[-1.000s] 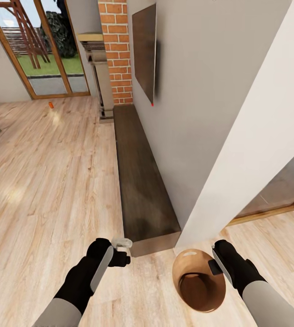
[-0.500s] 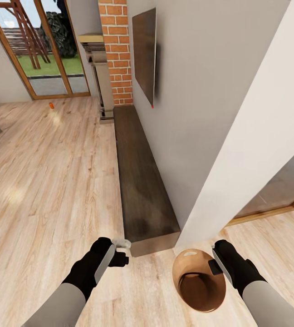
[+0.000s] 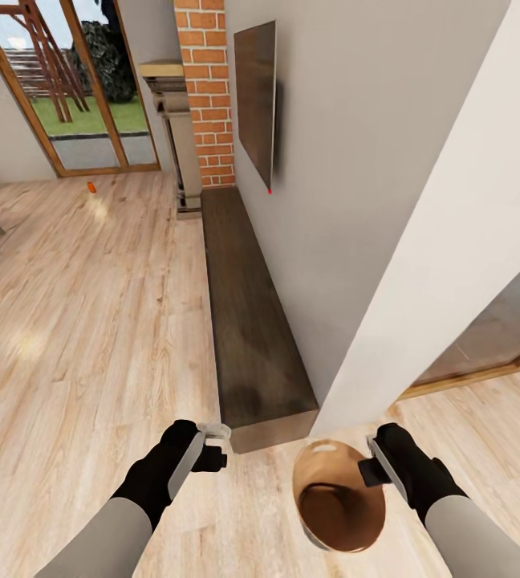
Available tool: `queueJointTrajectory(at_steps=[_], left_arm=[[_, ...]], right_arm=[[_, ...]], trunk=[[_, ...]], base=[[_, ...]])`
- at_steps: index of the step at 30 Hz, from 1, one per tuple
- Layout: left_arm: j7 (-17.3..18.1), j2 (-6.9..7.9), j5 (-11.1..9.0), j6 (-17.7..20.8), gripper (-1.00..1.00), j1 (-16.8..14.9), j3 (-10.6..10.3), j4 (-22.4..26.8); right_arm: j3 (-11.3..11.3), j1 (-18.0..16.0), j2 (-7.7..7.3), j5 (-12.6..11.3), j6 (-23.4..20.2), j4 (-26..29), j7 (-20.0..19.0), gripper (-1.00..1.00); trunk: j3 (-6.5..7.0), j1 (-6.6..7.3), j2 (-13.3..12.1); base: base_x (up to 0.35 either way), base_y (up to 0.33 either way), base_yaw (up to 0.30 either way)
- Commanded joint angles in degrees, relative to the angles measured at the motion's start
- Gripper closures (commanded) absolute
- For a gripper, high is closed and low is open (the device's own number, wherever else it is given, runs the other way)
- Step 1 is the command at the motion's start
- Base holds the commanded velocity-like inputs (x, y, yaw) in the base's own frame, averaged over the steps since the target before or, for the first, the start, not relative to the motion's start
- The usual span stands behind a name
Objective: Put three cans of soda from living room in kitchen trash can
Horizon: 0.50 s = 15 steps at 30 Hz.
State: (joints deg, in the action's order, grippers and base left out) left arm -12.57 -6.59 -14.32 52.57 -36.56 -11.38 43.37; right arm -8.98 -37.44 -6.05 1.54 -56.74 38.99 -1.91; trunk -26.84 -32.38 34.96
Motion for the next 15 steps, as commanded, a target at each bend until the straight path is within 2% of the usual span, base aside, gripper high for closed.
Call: queueJointTrajectory(at_steps=[1,8,15], left_arm=[[0.00,0.00,0.00,-0.01,-1.00,0.00,0.01,0.01],[0.00,-0.07,-0.01,-0.02,-1.00,-0.01,0.04,0.04],[-0.01,-0.07,0.05,0.06,-1.00,-0.01,0.00,0.11]], right_arm=[[0.05,-0.06,-0.03,-0.61,-0.07,0.01,-0.88,1.00],[0.17,-0.16,-0.28,-0.73,-3.26,0.08,-3.80,1.00],[0.19,-0.17,-0.20,-0.74,-3.26,0.19,-4.16,1.00]], trunk=[[0.19,0.23,-0.41],[1.45,1.76,-3.22],[2.70,3.30,-6.03]], base=[[0.000,0.000,0.000],[0.000,0.000,0.000],[0.000,0.000,0.000]])
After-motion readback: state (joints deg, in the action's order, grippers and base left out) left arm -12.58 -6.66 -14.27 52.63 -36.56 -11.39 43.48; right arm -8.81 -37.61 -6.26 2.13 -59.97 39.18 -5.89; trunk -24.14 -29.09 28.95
